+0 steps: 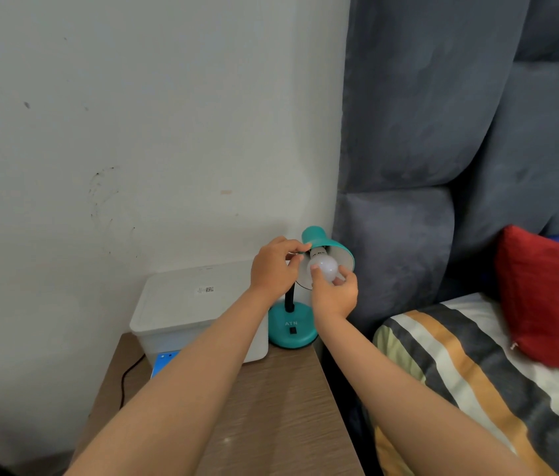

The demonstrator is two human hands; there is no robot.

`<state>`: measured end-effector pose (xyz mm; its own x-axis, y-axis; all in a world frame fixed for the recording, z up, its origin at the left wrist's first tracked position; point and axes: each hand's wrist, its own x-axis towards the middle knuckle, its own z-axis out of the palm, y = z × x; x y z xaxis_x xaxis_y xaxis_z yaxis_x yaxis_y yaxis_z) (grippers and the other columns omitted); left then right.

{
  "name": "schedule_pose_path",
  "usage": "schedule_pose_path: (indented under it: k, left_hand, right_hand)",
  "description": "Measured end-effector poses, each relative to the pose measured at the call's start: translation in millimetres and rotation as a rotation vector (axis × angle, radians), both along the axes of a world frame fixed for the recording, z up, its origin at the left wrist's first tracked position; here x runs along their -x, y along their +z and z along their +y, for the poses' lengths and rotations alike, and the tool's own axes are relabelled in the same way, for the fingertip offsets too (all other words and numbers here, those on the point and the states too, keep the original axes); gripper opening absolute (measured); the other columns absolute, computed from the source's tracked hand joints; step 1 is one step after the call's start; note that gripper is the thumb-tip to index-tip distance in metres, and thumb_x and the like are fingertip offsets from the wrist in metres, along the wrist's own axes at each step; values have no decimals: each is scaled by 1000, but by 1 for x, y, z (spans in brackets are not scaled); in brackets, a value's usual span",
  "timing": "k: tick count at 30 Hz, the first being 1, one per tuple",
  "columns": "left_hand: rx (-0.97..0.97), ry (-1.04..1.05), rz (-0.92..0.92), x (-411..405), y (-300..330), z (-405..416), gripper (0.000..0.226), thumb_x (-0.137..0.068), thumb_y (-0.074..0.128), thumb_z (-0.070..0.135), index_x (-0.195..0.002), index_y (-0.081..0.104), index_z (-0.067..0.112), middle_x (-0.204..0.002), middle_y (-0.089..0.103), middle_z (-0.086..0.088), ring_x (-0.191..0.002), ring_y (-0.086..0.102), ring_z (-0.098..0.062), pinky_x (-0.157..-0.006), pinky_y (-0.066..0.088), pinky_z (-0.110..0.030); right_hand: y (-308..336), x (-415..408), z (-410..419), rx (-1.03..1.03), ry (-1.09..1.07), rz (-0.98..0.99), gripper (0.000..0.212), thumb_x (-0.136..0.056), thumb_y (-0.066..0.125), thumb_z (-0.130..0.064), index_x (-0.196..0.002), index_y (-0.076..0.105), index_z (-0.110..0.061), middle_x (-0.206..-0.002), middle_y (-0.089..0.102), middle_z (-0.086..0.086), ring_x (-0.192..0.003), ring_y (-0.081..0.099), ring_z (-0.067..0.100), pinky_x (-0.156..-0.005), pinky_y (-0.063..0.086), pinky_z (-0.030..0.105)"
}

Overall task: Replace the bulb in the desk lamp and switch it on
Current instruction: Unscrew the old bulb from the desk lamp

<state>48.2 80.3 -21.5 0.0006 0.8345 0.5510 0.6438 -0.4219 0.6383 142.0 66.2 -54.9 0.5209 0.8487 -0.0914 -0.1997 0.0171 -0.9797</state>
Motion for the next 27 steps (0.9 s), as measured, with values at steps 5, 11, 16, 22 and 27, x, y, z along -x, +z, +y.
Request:
schedule_pose_path:
  k: [5, 11, 16, 22, 27]
  left_hand:
    - [6, 2, -14, 0, -1, 0, 23, -85, 62, 8, -101, 71, 22, -93, 64, -2, -83, 67, -17, -79, 56, -39]
    - [12, 4, -10, 1, -1, 0, 23, -85, 61, 9, -102, 70, 22, -95, 65, -1, -84, 66, -15, -78, 56, -37]
    - [6, 6, -16, 1, -1, 0, 23, -85, 61, 9, -101, 70, 22, -95, 65, -1, -84, 66, -15, -78, 56, -36]
    - [1, 10, -24, 0, -2, 0, 22, -85, 61, 9, -101, 71, 21, -95, 65, -3, -84, 66, -16, -77, 56, -37]
    - [6, 6, -22, -1, -1, 0, 22, -85, 61, 10, -100, 71, 22, -95, 65, -2, -84, 66, -16, -77, 56, -37]
  right_hand:
    - [-2, -2, 0, -73, 8, -18, 53, -71, 76, -5, -118, 56, -20, -125, 48, 12, -86, 53, 16, -71, 43, 24]
    - [-1, 3, 1, -18, 3, 93, 68, -77, 76, -23, -135, 44, -15, -132, 53, 13, -110, 58, 23, -87, 47, 29]
    - [-3, 0, 2, -4, 5, 26, 56, -73, 78, -33, -121, 52, -20, -118, 57, 9, -105, 61, 26, -90, 53, 40]
    - [-7, -6, 3, -58, 13, -18, 50, -73, 77, -10, -116, 55, -21, -122, 56, 7, -109, 57, 26, -82, 48, 31]
    - [-6, -5, 1, -130, 5, 38, 47, -77, 76, -15, -119, 55, -21, -125, 54, 8, -110, 55, 22, -78, 47, 23]
